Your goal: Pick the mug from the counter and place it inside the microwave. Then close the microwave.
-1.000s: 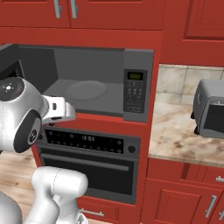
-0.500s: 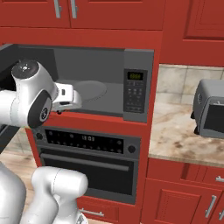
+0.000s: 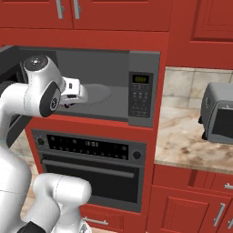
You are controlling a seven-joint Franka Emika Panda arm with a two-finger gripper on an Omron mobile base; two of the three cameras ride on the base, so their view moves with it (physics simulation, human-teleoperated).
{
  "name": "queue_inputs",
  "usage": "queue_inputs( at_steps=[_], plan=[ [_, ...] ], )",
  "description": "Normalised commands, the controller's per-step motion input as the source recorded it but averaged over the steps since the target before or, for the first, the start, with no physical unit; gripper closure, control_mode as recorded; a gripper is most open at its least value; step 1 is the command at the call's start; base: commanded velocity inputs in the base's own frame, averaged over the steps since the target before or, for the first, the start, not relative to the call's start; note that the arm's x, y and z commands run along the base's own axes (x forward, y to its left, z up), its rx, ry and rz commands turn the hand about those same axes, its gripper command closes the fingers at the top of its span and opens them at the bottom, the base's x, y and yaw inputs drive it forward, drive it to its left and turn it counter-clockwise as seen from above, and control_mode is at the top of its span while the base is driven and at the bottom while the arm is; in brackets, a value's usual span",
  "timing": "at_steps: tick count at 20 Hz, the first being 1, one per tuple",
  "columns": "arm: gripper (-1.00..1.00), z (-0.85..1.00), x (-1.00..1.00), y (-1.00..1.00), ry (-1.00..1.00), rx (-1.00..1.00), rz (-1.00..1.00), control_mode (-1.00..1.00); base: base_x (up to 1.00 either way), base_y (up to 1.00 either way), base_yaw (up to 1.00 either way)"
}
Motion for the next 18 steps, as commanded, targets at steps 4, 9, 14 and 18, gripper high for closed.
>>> queue_inputs(
  at_steps=[4,9,14,18],
  plan=[
    [1.00,-0.03,0.38,0.21,0.00,0.00,0.00,-1.00,0.00,0.00,0.00],
    [1.00,-0.11,0.09,0.05,0.01,0.00,0.00,-1.00,0.00,0.00,0.00],
    [1.00,-0.19,0.06,0.03,0.04,0.00,0.00,-1.00,0.00,0.00,0.00],
    [1.00,-0.14,0.08,0.15,0.03,0.00,0.00,-1.00,0.00,0.00,0.00]
  ],
)
